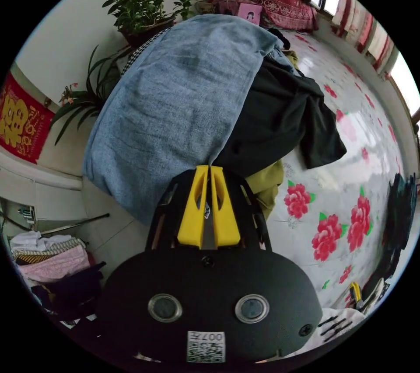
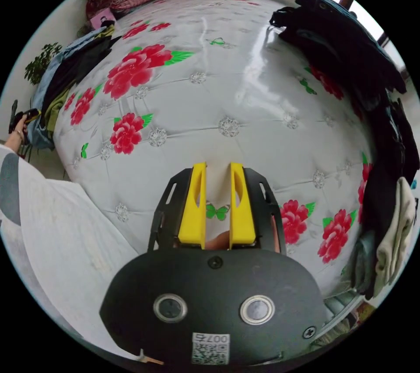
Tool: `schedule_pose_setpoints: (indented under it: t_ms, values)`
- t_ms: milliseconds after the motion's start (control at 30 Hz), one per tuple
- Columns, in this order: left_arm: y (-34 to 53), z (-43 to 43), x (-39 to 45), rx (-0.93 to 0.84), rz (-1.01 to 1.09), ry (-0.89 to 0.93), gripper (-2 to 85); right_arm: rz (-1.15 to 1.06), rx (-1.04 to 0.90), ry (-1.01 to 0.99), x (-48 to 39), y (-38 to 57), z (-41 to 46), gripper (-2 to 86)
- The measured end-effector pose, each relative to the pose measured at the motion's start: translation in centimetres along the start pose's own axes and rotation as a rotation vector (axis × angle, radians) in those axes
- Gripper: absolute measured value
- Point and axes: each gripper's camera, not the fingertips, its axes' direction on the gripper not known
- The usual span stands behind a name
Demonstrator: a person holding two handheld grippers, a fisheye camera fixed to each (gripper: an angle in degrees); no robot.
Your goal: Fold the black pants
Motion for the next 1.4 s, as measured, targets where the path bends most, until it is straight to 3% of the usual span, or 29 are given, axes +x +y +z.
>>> schedule_pose_setpoints:
  t_ms: [233,467,667,767,867,967,1067,1133,1267,1333,1400]
  values:
    - [2.6,-6.5,-2.4,0.201,0.044,0.305,-0.9,0.126,0.024,-0.024,0.2,-0.4,-0.6,6.6]
    - [3.0,-5.9,-6.6,0.205,-0.127,0.422,-1.0,0.126,-0.001,-0.029,0.4,-1.4,-0.9,9.0]
    - [-0.4,-15.2,-14.0,0.477,-0.242,0.444,-0.9,-0.002,-0.073,-0.033,-0.3,-1.6,-0.9,10.8]
    - [-3.8,-21.5,-16.7,0.607,-0.266,0.384,-0.6,0.002,-0.090,-0.051,0.3,-2.1,-0.8,11.1]
    - [-5.4,-24.5,-15.7,0.640,-0.351,0.080,0.7,0.004,-0.118,-0.054,0.7,-2.7,-0.6,11.3]
    - [-4.9,-23.3,-9.8,0.699,-0.188,-0.088,3.3,0.010,-0.112,-0.046,1.0,-2.7,-0.4,11.5]
    - [-5.3,-16.8,-1.0,0.591,0.113,0.016,5.2,0.032,-0.092,-0.041,1.3,-2.4,-0.2,11.6]
    - [-6.3,-9.4,5.8,0.389,0.267,0.115,6.8,0.036,-0.094,-0.035,1.5,-2.4,0.0,11.8]
    - [-9.1,-0.1,10.9,0.146,0.300,0.070,7.5,0.039,-0.120,-0.034,2.3,-2.6,0.4,11.9]
    - [-12.2,5.2,11.2,-0.021,0.265,-0.043,7.2,0.041,-0.128,-0.032,2.7,-2.6,0.6,12.0]
    - [-13.8,6.6,10.7,-0.044,0.275,-0.051,4.0,0.046,-0.127,-0.032,3.1,-2.4,0.9,12.0]
